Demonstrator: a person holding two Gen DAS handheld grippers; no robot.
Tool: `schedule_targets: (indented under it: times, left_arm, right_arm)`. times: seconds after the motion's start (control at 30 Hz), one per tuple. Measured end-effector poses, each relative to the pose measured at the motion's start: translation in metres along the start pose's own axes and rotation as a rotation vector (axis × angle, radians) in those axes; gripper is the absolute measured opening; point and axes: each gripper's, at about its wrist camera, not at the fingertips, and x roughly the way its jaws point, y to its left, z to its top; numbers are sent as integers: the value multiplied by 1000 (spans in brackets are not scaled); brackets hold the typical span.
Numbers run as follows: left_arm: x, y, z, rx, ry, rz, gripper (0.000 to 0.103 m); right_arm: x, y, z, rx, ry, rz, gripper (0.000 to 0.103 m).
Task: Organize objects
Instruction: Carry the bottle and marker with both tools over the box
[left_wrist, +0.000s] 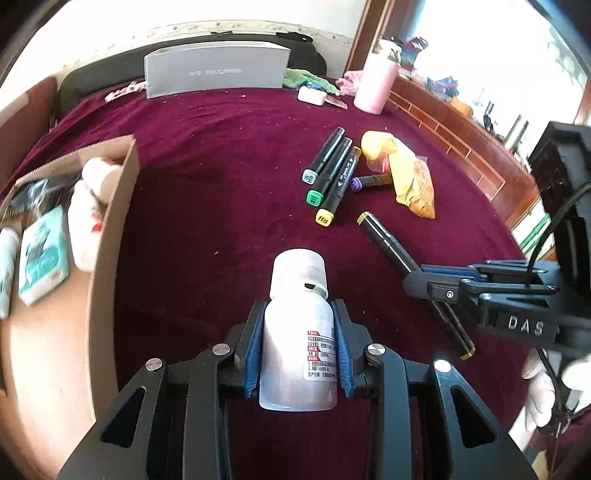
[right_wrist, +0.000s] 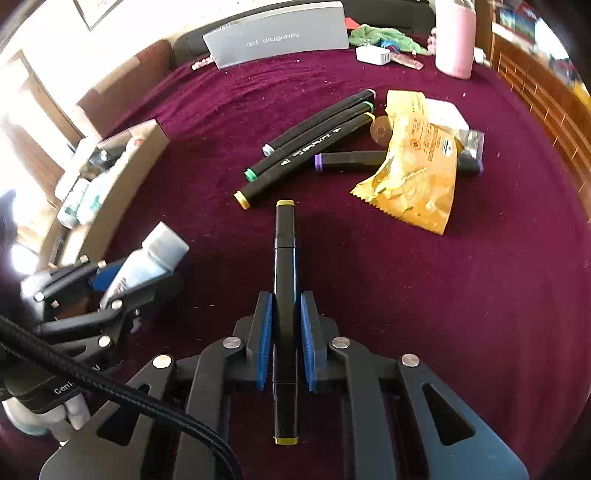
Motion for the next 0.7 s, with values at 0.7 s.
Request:
schedule_targets:
  times: [0.7]
  left_arm:
    - [-55,29,-11,-66,-106,22,29]
  right_arm:
    - [-29,42,4,10,-28,182,13]
